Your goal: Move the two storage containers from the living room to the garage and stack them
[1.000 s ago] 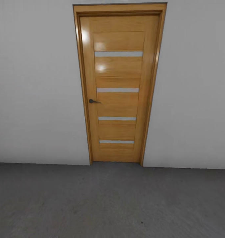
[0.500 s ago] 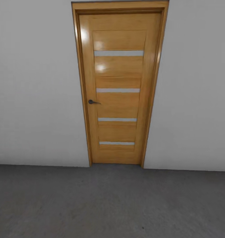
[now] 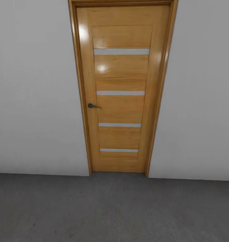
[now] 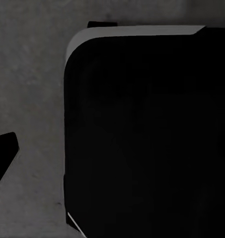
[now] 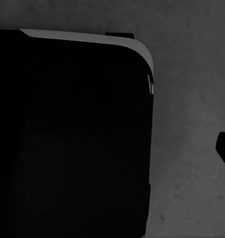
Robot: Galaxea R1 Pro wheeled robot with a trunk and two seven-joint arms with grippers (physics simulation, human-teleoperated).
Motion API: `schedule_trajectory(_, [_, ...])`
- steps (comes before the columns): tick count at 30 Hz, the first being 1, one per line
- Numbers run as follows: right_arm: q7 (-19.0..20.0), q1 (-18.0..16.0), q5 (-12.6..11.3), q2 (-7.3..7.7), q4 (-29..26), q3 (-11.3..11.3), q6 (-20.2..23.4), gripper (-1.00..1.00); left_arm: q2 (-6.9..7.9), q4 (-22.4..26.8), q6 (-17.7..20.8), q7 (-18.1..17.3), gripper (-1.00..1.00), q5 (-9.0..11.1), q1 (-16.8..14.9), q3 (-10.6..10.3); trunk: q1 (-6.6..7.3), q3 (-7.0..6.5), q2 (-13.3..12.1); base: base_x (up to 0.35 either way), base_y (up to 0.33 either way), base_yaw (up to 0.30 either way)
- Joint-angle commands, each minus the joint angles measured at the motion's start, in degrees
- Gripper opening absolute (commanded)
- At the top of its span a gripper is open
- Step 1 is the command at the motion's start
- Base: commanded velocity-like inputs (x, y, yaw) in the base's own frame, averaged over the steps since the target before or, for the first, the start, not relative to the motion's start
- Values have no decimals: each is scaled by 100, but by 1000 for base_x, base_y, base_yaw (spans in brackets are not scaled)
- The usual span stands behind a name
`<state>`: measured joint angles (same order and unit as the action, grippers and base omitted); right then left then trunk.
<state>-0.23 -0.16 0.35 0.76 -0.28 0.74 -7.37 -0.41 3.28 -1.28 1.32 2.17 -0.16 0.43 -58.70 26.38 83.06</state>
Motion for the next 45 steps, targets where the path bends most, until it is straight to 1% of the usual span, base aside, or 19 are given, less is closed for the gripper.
schedule_trajectory(1, [-3, -2, 3, 1, 1, 5, -24, 100, -2, 30, -13, 38, 100, 41, -1, 1, -3, 5, 2, 321, 0, 0])
schedule_trajectory(5, [-3, -2, -5, 1, 1, -3, -49, 100, -5, 221, -7, 186, 100, 211, 1, 1, -3, 5, 2, 321, 0, 0])
schedule_trajectory(7, [-4, -2, -17, 0, 1, -5, -62, 100, -4, 248, -8, 237, 100, 386, -1, 1, -3, 5, 2, 321, 0, 0])
schedule_trajectory(8, [-2, -2, -17, -1, 1, -4, -66, 100, -4, 249, -14, 244, 100, 437, 1, 1, -3, 5, 2, 321, 0, 0])
schedule_trajectory(12, [4, -2, 6, -13, 1, 2, -121, 100, -3, 229, -35, 266, 100, 815, -1, -6, -3, 5, 2, 321, 0, 0])
schedule_trajectory(14, [4, -2, 16, -11, 1, 5, -131, 100, -3, 223, -37, 269, 100, 894, 0, -7, -3, 5, 2, 321, 0, 0])
schedule_trajectory(21, [5, -2, -7, 14, 1, -7, -138, 100, -3, 203, -63, 272, 100, 972, 0, -9, -3, 5, 2, 321, 0, 0])
schedule_trajectory(36, [13, -2, 28, 46, -5, 43, -118, 100, -1, 199, -74, 272, 100, 978, -2, -8, -3, 5, 2, 321, 0, 0])
schedule_trajectory(45, [6, -2, 36, 23, -8, 55, -120, 100, -2, 199, -74, 272, 100, 978, -1, -8, -3, 5, 2, 319, -21, 0])
